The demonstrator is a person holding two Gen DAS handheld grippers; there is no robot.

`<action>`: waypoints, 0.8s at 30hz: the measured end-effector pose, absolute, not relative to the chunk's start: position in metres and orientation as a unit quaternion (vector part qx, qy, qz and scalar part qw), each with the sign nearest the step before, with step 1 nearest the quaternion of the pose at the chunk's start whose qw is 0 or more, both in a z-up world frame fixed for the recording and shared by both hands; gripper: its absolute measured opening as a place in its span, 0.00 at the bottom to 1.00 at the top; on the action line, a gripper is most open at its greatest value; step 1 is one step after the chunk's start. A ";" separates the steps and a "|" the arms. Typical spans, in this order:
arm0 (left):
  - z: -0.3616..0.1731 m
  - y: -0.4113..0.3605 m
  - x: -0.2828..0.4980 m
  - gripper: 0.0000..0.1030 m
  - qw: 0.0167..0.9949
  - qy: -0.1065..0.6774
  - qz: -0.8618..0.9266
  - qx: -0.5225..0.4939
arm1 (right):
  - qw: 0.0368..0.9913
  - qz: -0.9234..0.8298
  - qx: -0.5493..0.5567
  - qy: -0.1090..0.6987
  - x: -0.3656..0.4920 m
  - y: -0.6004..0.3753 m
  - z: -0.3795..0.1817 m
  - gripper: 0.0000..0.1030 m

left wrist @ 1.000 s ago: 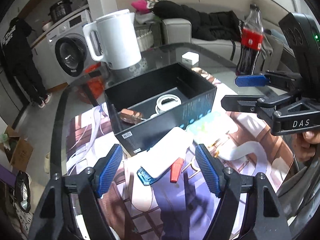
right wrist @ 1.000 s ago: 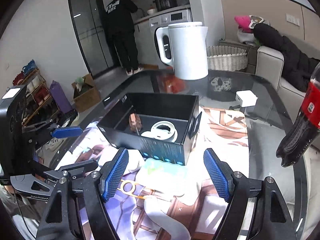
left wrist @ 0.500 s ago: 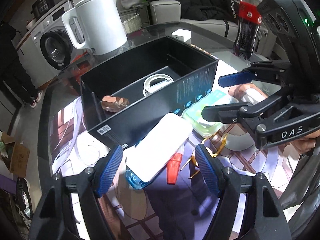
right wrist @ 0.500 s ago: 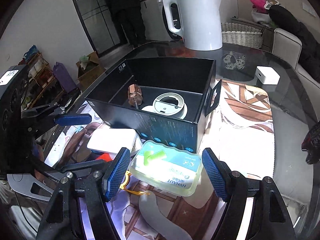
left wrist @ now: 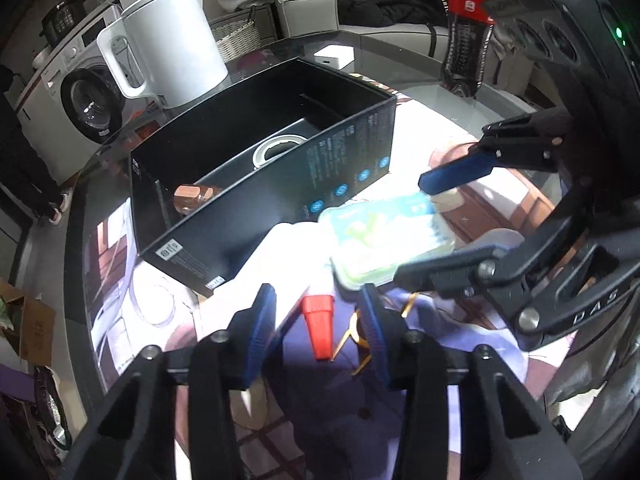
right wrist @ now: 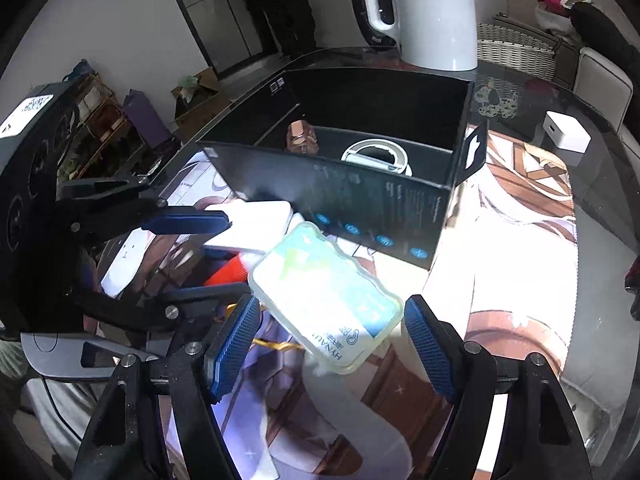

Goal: Organize rigid objects

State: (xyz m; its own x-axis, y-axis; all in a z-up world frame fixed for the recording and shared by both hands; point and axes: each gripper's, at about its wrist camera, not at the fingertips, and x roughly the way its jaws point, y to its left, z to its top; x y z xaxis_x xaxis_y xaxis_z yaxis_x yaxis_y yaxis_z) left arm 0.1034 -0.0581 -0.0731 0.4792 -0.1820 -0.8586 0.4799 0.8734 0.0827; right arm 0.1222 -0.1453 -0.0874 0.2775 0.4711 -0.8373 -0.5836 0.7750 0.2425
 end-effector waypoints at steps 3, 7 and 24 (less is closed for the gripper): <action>-0.070 -0.060 0.094 0.27 0.832 0.484 -0.228 0.149 | 0.777 0.357 -0.065 0.515 0.114 -0.138 -0.086 0.75; -0.063 -0.057 0.093 0.28 0.842 0.463 -0.225 0.159 | 0.792 0.362 -0.076 0.485 0.110 -0.131 -0.079 0.75; -0.084 -0.033 0.117 0.59 0.844 0.465 -0.201 0.176 | 0.779 0.362 -0.103 0.502 0.108 -0.114 -0.102 0.74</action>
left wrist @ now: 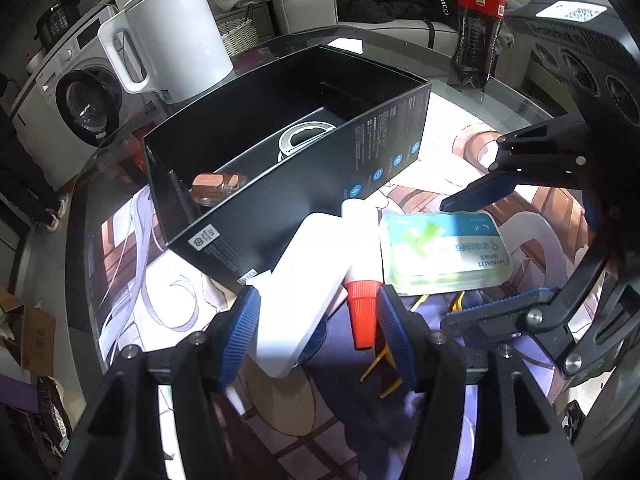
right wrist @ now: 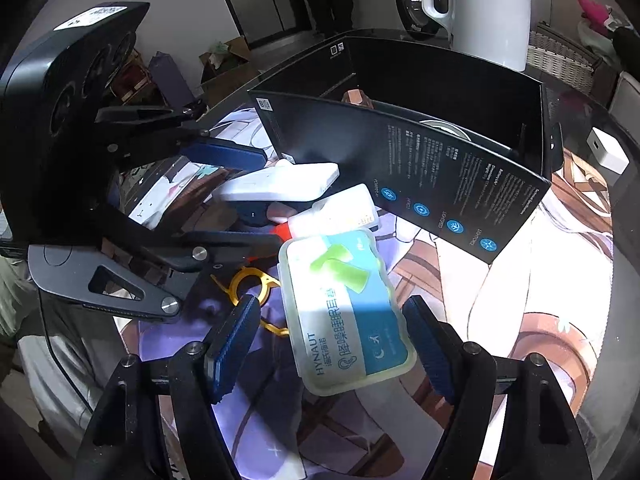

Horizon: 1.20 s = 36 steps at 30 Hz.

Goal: Organize rigid objects

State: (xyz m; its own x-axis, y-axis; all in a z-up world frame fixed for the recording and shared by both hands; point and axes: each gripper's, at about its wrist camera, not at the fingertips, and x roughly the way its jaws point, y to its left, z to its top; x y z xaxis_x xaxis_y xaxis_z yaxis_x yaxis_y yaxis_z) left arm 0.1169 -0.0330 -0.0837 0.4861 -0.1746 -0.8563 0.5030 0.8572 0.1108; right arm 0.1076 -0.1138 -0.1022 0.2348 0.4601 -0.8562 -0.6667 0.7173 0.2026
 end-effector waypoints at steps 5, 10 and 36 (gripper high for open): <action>-0.085 -0.037 0.115 0.45 0.837 0.470 -0.209 0.184 | 0.774 0.363 -0.081 0.512 0.109 -0.125 -0.101 0.55; -0.083 -0.039 0.112 0.24 0.829 0.482 -0.224 0.171 | 0.777 0.351 -0.074 0.517 0.113 -0.133 -0.099 0.55; -0.087 -0.050 0.101 0.04 0.830 0.513 -0.176 0.131 | 0.799 0.301 -0.140 0.502 0.103 -0.129 -0.103 0.55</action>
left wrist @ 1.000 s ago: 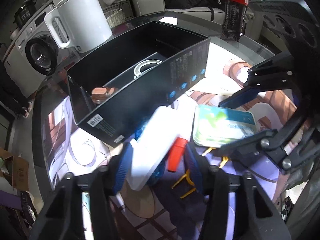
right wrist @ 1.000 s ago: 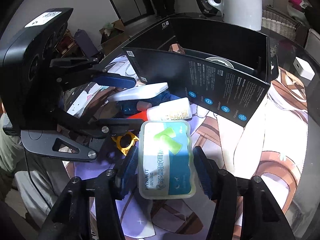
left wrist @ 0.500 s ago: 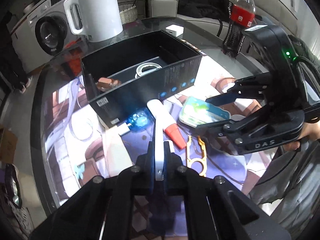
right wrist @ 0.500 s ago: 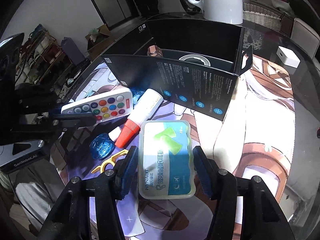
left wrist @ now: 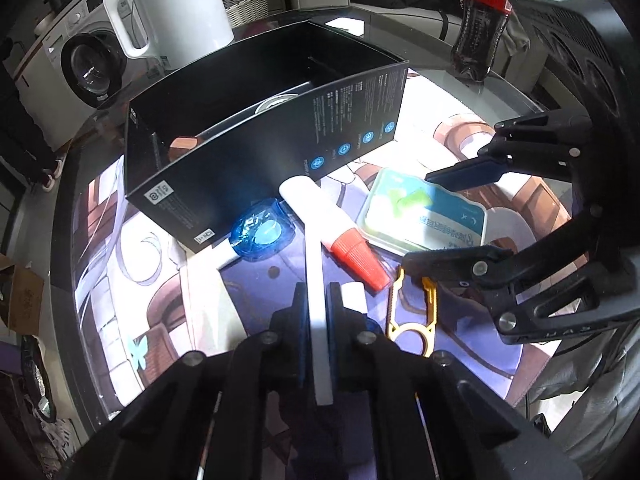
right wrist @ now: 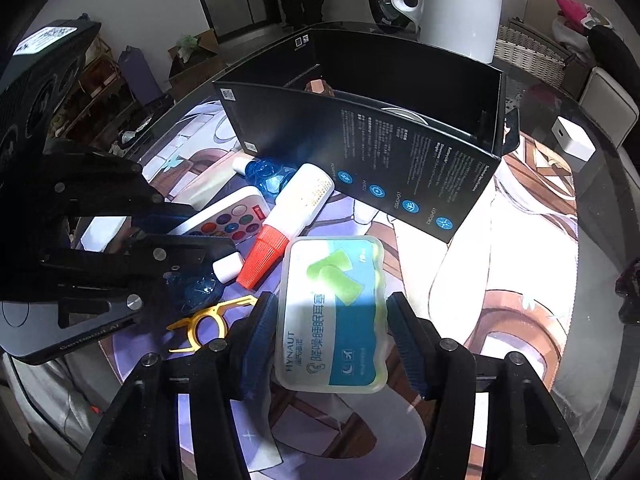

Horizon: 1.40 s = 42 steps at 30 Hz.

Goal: Organize rigid objects

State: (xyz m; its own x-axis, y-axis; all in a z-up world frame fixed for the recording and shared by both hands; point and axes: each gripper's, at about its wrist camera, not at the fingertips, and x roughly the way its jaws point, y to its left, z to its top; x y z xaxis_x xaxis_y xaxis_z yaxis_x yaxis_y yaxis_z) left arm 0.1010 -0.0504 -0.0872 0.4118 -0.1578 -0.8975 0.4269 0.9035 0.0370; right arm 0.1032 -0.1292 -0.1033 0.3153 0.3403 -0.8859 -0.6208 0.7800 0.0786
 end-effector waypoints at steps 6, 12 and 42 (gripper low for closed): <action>-0.078 -0.047 0.100 0.04 0.838 0.503 -0.174 0.124 | 0.802 0.310 -0.142 0.491 0.098 -0.131 -0.099 0.54; -0.068 -0.048 0.092 0.04 0.844 0.488 -0.182 0.126 | 0.813 0.313 -0.131 0.474 0.093 -0.132 -0.084 0.54; 0.049 -0.010 0.010 0.04 0.980 0.146 -0.114 0.071 | 0.955 0.281 -0.054 0.076 -0.006 -0.157 0.050 0.54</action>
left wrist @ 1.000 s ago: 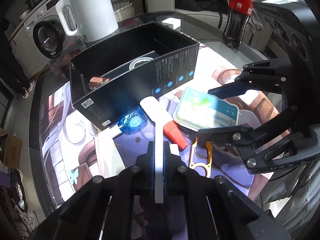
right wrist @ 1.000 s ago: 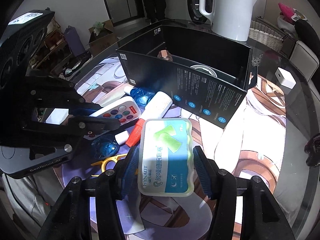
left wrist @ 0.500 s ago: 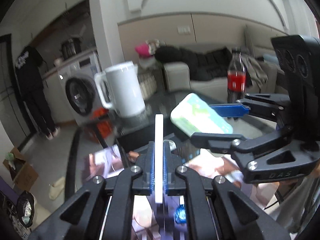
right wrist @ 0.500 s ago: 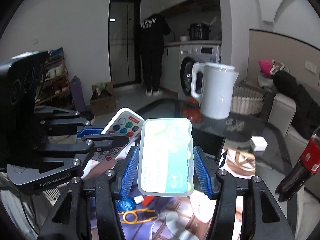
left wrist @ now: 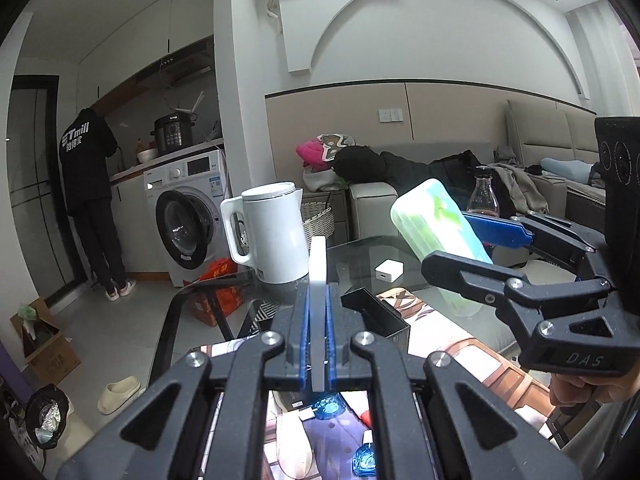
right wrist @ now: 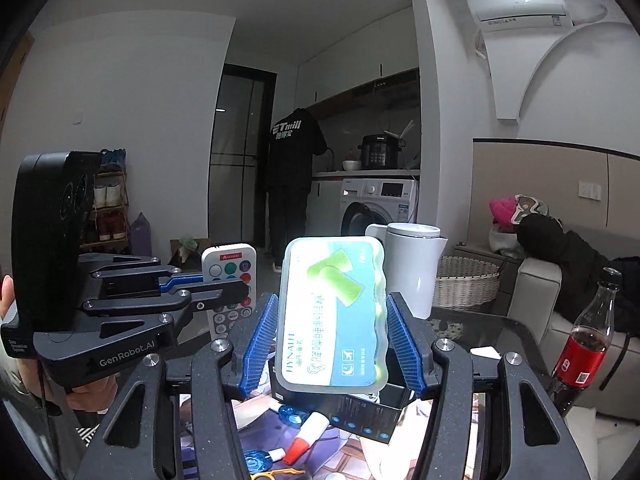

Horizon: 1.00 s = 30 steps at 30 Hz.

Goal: Organize rigid objects
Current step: 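Carry the white strip with the left tool while the right tool lowers the plastic box into the black box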

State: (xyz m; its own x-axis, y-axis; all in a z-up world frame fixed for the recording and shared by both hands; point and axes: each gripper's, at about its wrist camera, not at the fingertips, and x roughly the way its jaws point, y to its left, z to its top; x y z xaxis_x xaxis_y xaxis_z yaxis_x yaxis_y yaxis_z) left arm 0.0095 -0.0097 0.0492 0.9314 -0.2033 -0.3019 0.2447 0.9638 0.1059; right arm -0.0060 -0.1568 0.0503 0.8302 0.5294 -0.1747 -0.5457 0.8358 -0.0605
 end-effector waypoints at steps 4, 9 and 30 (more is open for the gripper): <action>0.053 -0.013 0.018 0.04 0.981 0.144 -0.114 0.061 | 0.957 0.276 -0.036 0.079 0.004 -0.163 0.053 0.54; 0.055 -0.015 0.038 0.04 0.983 0.135 -0.109 0.057 | 0.962 0.260 -0.021 0.081 0.026 -0.161 0.060 0.54; 0.034 -0.011 0.139 0.04 0.977 0.198 -0.083 0.001 | 0.955 0.236 -0.001 0.180 0.140 -0.132 0.039 0.54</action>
